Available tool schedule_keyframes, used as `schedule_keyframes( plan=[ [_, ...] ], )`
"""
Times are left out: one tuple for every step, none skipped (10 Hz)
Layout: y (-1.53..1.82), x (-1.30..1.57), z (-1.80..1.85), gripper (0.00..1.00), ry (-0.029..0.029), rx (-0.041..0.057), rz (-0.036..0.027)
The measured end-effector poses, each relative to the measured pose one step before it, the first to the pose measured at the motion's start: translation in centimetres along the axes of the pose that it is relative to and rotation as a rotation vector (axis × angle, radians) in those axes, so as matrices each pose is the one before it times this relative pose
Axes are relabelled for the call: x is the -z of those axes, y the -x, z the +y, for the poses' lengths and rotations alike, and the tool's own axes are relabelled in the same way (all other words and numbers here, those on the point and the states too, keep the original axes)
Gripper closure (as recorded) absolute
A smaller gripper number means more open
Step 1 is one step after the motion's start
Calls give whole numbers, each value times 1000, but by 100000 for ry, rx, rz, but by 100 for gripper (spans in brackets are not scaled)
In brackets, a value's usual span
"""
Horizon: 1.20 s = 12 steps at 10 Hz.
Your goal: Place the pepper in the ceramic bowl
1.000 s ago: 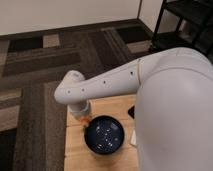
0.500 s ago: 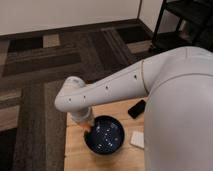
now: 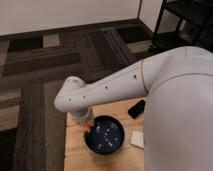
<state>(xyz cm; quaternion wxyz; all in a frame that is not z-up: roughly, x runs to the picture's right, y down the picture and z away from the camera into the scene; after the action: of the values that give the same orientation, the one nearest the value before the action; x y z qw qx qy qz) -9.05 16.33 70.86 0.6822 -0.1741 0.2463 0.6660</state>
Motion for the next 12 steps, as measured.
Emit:
schedule_keyframes(
  plan=[
    [4, -6, -15, 100, -12, -26, 3],
    [-2, 1, 7, 100, 1, 7, 4],
    [2, 1, -5, 100, -3, -10, -3],
    [2, -2, -9, 100, -3, -18, 4],
    [-2, -16, -9, 100, -25, -5, 28],
    [8, -23, -22, 100, -37, -40, 27],
    [-6, -11, -17, 100, -28, -30, 35],
    [9, 6, 11, 100, 17, 11, -27],
    [-24, -86, -46, 100, -105, -26, 151],
    [57, 65, 36, 100, 79, -134, -16],
    [412, 229, -170, 100, -13, 105, -271],
    [644, 444, -308, 100, 6, -29, -815]
  ],
)
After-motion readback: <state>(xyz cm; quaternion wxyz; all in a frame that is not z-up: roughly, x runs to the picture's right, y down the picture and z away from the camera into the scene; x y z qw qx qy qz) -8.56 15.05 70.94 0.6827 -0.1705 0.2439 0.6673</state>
